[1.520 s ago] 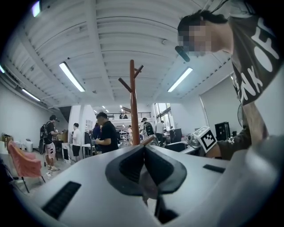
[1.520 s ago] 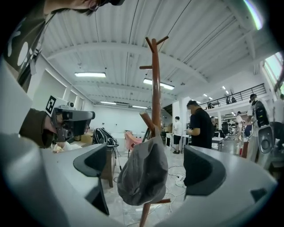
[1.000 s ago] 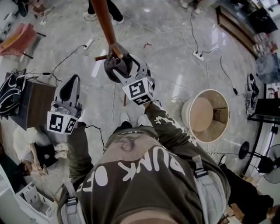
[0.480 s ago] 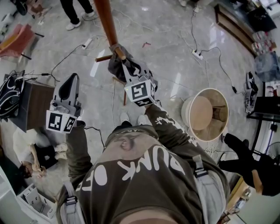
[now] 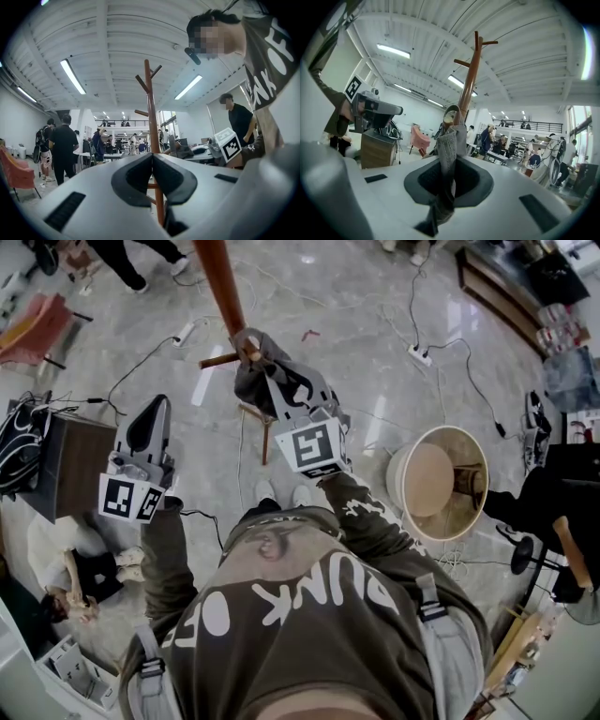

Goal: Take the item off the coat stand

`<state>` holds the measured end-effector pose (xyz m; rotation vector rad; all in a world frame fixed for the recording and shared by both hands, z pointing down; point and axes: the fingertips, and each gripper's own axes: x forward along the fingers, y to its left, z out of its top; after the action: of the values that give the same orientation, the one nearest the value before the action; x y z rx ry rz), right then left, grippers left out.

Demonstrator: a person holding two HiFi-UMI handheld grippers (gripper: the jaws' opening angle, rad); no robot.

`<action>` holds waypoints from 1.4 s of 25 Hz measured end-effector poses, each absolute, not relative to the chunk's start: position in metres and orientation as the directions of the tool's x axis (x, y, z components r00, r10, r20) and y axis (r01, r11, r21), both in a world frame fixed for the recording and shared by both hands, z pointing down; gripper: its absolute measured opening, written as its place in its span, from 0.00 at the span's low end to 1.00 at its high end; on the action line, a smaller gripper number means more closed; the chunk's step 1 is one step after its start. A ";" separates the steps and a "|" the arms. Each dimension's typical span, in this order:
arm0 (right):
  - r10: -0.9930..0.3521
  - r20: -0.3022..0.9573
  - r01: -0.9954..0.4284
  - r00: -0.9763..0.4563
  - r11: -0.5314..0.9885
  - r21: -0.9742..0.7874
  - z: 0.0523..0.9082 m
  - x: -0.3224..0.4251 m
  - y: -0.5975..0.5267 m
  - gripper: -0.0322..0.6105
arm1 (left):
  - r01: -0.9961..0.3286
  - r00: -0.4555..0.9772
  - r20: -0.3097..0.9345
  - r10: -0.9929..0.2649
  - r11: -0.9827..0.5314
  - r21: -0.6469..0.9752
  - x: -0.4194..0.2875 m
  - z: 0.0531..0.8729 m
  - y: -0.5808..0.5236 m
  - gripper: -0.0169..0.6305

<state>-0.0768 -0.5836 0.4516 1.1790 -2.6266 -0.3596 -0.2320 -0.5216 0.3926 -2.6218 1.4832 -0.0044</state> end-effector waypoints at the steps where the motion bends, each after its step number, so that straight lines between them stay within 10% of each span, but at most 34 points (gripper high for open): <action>1: -0.752 0.111 -0.694 -0.649 0.646 0.319 0.450 -0.074 -0.580 0.11 | -0.853 0.518 -0.062 -0.853 -0.510 -0.115 -0.230 0.392 -0.521 0.03; 35: -0.781 0.047 -0.712 -0.622 0.590 0.381 0.423 -0.018 -0.391 0.11 | -0.862 0.503 -0.109 -0.857 -0.489 -0.134 -0.212 0.385 -0.317 0.03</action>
<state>-0.0178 -0.3914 0.4232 1.2429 -2.6094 -0.4867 -0.2122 -0.3165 0.3848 -2.5716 1.4848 0.0409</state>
